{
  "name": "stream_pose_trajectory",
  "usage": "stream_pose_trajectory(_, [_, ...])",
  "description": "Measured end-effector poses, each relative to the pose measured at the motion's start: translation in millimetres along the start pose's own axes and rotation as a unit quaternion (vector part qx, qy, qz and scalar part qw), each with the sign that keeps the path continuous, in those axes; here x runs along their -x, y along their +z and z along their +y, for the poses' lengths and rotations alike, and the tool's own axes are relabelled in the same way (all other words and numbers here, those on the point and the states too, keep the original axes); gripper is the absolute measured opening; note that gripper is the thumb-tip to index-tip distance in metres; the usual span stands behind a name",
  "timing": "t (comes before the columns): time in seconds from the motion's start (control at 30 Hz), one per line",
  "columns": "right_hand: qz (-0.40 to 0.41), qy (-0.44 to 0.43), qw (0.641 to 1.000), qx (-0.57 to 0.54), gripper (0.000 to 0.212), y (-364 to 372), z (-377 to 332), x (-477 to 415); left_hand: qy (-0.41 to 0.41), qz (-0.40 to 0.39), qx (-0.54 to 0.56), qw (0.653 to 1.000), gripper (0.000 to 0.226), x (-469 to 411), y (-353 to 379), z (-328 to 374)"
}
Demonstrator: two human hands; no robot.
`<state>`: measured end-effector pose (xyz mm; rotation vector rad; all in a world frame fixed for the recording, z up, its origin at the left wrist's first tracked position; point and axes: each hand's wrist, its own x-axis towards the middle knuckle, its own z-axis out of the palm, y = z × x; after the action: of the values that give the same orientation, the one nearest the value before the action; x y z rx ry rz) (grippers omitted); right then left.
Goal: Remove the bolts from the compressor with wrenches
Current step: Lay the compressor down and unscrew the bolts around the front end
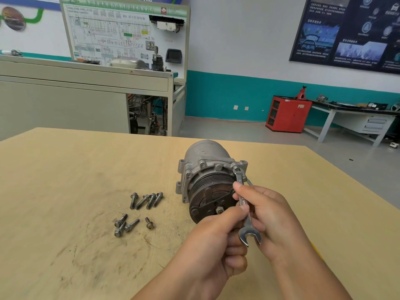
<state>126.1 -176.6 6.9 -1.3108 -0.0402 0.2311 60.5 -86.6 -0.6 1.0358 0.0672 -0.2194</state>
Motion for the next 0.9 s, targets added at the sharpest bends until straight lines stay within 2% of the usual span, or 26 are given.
stream_pose_trajectory(0.17, [0.029,0.001,0.999,0.044,0.027,-1,2,-2,-0.006,0.031,-0.046,0.998,0.039,0,-1,-1])
stream_pose_trajectory(0.27, [0.007,0.009,0.999,0.034,0.024,-1,2,-2,0.005,0.028,-0.039,0.999,0.028,0,-1,-3])
stream_pose_trajectory(0.4, [-0.077,0.051,0.995,-0.046,0.028,-8,3,-1,-0.009,0.006,0.047,0.999,0.029,2,-1,-1])
stream_pose_trajectory(0.53, [-0.181,0.107,0.974,-0.087,0.029,-19,4,-1,-0.058,-0.041,0.135,0.988,0.026,-1,-2,-4])
stream_pose_trajectory(0.63, [-0.187,0.129,0.965,-0.128,0.033,-20,5,-3,-0.079,-0.072,0.158,0.982,0.027,-4,-2,-8])
stream_pose_trajectory(0.73, [-0.153,0.139,0.968,-0.139,0.026,-20,7,-5,-0.077,-0.077,0.126,0.986,0.029,-6,-3,-10])
stream_pose_trajectory(0.9, [-0.116,0.137,0.978,-0.104,0.022,-24,13,-8,-0.036,-0.039,-0.023,0.998,0.045,-8,-3,-11])
